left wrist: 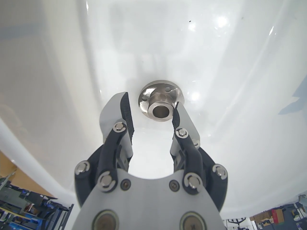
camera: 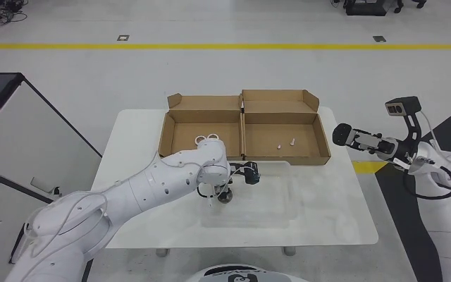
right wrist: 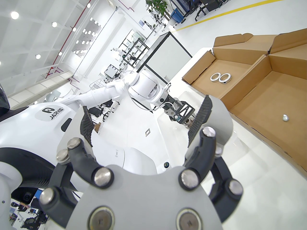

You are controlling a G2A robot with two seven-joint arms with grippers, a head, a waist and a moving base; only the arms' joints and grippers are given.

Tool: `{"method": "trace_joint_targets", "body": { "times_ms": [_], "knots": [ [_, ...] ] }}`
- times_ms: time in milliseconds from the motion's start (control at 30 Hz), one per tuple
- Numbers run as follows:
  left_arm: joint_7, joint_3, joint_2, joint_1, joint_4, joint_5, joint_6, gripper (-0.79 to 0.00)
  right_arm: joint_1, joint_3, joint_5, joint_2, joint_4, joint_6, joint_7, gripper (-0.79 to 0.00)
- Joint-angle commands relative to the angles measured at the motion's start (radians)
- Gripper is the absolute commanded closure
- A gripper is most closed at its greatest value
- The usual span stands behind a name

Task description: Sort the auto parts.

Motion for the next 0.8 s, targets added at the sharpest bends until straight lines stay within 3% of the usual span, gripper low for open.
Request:
{"method": "trace_joint_targets", "body": {
  "times_ms": [0, 433, 767],
  "knots": [
    [-0.012, -0.004, -0.001, -0.001, -0.003, -0.011, -0.004, -0.363, 0.0, 0.0, 0.0, 0.0, 0.0, 0.0, 0.0, -0.785],
    [-0.034, -0.008, 0.0, 0.001, -0.017, -0.042, 0.009, -0.329, 0.0, 0.0, 0.0, 0.0, 0.0, 0.0, 0.0, -0.785],
    [-0.007, -0.001, -0.004, 0.01, 0.026, -0.027, -0.011, -0.329, 0.0, 0.0, 0.0, 0.0, 0.0, 0.0, 0.0, -0.785]
  ]
}}
